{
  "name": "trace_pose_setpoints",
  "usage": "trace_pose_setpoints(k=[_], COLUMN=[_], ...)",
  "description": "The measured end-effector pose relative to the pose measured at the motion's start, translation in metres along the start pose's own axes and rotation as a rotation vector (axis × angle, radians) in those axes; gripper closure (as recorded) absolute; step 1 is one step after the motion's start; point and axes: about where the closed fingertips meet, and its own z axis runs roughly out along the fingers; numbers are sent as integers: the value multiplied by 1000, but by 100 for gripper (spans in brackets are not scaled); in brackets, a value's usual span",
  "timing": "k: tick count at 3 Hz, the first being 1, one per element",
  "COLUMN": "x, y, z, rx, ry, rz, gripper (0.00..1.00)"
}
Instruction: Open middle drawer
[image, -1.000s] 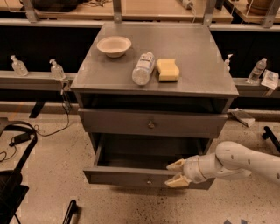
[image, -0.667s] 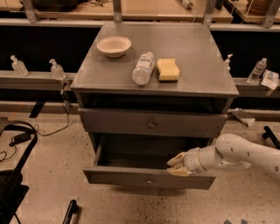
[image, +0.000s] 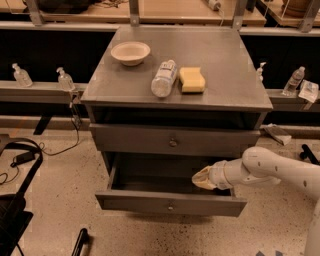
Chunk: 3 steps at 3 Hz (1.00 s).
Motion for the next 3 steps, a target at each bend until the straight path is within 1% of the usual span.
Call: trace_pose_setpoints(k=[1, 2, 3], x=[6, 18, 33], y=[-9, 3, 21], z=[13, 36, 62], rx=[24, -5, -45], ry=[22, 34, 48], rz=[12, 30, 51], gripper=[100, 100, 100])
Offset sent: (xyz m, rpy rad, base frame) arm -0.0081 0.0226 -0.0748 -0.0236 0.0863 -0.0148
